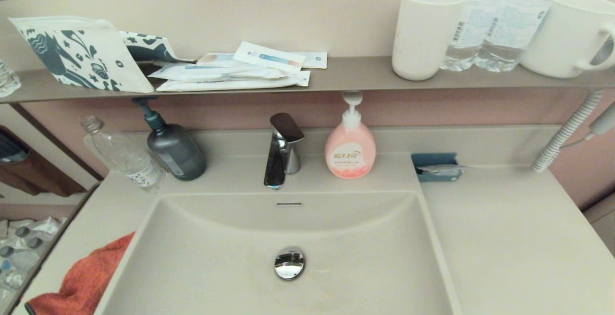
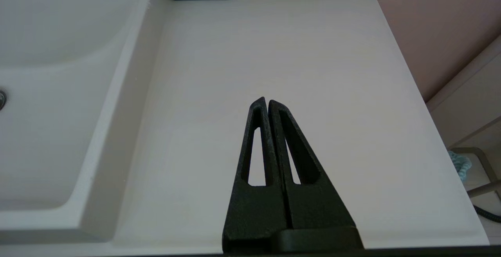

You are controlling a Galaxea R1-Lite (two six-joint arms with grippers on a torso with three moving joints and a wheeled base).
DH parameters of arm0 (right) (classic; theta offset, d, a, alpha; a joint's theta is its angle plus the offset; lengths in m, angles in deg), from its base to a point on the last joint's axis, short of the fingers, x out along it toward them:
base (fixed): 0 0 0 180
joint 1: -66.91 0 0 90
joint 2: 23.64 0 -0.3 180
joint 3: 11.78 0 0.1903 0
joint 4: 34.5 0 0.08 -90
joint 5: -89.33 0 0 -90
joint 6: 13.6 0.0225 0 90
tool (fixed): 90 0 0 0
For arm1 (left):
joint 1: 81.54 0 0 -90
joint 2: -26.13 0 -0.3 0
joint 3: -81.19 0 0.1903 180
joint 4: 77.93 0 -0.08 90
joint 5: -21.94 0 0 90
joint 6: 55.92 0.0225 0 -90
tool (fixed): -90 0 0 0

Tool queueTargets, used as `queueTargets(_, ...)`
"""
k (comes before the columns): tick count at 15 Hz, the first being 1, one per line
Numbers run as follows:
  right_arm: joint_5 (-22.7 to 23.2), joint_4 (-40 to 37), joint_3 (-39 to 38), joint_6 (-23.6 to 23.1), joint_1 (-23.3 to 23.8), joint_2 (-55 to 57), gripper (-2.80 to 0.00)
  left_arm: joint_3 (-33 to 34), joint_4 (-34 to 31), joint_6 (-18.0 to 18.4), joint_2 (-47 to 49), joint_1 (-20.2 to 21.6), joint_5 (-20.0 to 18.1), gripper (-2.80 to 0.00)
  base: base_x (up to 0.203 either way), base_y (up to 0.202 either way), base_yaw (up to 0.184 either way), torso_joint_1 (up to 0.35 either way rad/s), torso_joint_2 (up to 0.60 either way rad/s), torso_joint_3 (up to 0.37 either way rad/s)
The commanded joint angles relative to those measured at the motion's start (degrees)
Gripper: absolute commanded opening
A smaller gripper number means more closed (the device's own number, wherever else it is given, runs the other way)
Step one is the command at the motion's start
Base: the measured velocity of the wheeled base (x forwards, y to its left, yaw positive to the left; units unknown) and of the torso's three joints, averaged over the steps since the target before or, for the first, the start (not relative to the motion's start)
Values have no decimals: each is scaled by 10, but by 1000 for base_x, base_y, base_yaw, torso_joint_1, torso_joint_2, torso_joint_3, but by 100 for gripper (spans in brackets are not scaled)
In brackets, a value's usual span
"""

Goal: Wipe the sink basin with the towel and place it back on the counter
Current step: Turn on the faucet

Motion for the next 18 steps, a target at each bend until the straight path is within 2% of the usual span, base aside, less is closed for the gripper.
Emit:
queueTargets(1, 0, 0, 0, 0, 0, 0, -280, 0, 0, 0, 1, 0, 0, -280, 0, 0, 0, 0, 0, 0)
queueTargets(18, 0, 0, 0, -1, -1, 0, -280, 0, 0, 0, 1, 0, 0, -280, 0, 0, 0, 0, 0, 0)
